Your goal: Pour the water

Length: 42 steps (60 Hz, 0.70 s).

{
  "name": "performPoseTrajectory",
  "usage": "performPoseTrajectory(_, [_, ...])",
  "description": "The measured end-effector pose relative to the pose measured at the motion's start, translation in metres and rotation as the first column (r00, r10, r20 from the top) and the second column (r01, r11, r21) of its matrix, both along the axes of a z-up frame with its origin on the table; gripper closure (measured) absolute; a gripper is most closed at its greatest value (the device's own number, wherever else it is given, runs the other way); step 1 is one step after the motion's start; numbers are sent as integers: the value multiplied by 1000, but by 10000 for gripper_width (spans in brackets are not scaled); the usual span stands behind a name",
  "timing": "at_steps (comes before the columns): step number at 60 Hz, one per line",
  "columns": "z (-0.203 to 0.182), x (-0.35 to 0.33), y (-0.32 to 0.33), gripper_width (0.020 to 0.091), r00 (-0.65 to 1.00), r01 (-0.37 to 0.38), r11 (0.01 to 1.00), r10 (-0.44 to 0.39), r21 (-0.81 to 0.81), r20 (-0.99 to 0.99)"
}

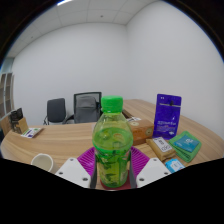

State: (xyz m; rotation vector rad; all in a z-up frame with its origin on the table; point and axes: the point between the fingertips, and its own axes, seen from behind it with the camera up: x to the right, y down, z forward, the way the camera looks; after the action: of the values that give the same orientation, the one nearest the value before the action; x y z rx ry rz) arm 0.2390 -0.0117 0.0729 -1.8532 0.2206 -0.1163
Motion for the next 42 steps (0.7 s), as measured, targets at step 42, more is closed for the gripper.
performPoseTrajectory(42, [15,-64,-170,392,998,61,951,-59,-302,17])
